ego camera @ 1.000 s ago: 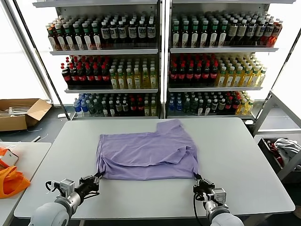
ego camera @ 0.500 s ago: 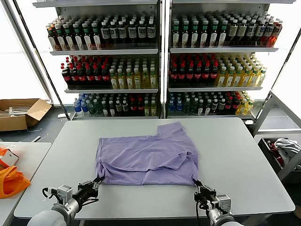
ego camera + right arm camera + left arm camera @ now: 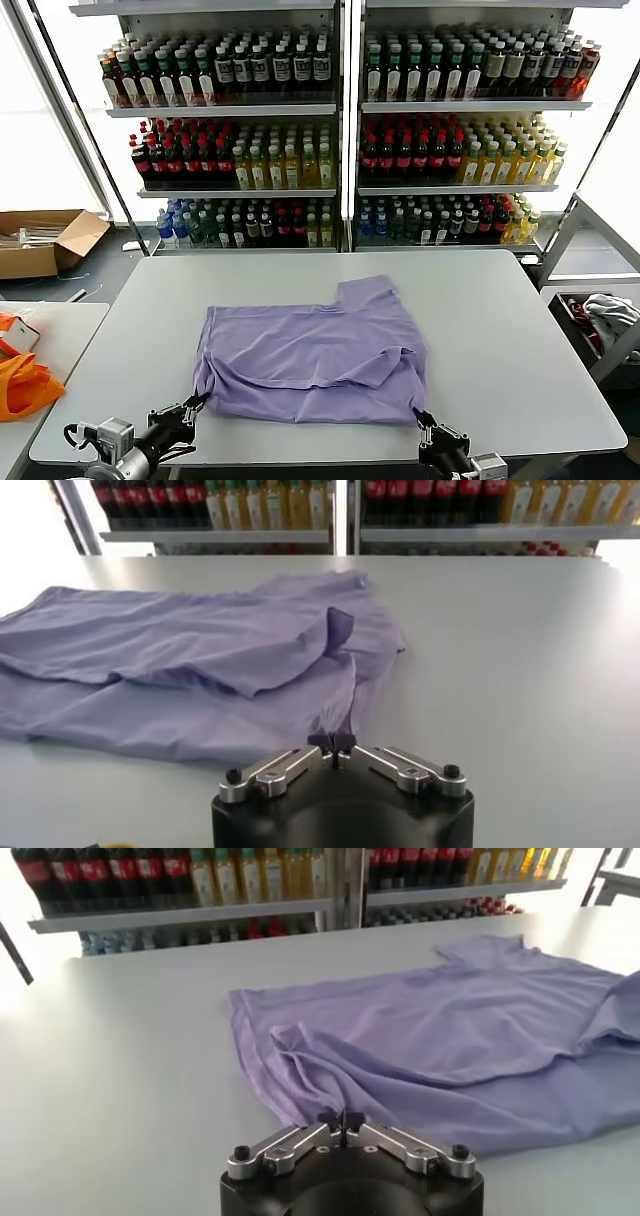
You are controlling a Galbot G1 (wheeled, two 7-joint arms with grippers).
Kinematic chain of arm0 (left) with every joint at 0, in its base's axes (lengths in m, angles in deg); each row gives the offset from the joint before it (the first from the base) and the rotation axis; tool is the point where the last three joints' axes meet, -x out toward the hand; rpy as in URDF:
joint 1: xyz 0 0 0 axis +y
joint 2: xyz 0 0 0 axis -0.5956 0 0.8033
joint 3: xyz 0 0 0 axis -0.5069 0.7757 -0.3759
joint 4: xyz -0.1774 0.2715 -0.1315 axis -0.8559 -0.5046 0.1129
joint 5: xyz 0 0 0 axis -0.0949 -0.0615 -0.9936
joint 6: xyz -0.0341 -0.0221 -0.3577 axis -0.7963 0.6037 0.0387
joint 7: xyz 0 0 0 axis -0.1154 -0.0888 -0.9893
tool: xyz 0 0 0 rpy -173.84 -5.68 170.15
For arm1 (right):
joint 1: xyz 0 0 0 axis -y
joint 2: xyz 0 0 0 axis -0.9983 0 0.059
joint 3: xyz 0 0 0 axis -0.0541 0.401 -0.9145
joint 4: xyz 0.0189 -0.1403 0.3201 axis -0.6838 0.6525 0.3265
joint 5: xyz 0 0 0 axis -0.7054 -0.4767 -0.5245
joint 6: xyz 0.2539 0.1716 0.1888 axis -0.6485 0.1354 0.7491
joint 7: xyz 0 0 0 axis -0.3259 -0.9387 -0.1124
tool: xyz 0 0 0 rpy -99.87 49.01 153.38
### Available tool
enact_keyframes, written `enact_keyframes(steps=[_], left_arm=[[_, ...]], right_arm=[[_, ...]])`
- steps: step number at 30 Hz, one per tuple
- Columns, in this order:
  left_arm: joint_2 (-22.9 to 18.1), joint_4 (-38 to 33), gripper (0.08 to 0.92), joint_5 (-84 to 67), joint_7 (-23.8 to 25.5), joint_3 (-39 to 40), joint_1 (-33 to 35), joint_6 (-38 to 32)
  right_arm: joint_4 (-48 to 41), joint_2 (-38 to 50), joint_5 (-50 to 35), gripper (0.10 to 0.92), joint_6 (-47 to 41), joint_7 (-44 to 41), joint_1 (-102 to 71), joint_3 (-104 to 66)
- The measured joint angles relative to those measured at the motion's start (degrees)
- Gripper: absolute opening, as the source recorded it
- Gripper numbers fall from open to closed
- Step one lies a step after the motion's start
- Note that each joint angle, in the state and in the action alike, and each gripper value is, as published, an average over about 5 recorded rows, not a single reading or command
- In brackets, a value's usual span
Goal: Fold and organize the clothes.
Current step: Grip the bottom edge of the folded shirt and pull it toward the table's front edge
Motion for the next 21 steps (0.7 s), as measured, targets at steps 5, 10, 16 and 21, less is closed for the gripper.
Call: enact_keyframes(steps=[5, 10, 16, 21], left_arm=[[-0.69, -1.74, 0.089, 0.48, 0.01, -2.01, 3.42, 0.31], [-1.34, -3.14, 0.089, 1.01, -0.01, -2.85, 5.17, 0.62], [-1.60, -4.17, 0.154, 1.78, 0.08, -4.18, 6.27, 0.77], [-1.03, -4.32, 0.292, 2.12, 0.00, -5.98, 6.39, 0.84]], right_arm=[[0.98, 0.08, 0.83, 0.107, 0.08, -0.03, -2.18, -0.33], [1.82, -0.05, 1.77, 0.132, 0.24, -0.07, -3.32, -0.53], [2.80, -0.07, 2.69, 0.293, 1.56, -0.61, -3.35, -1.73], [3.13, 0.52, 2.82, 0.432, 2.65, -1.41, -1.93, -3.74]])
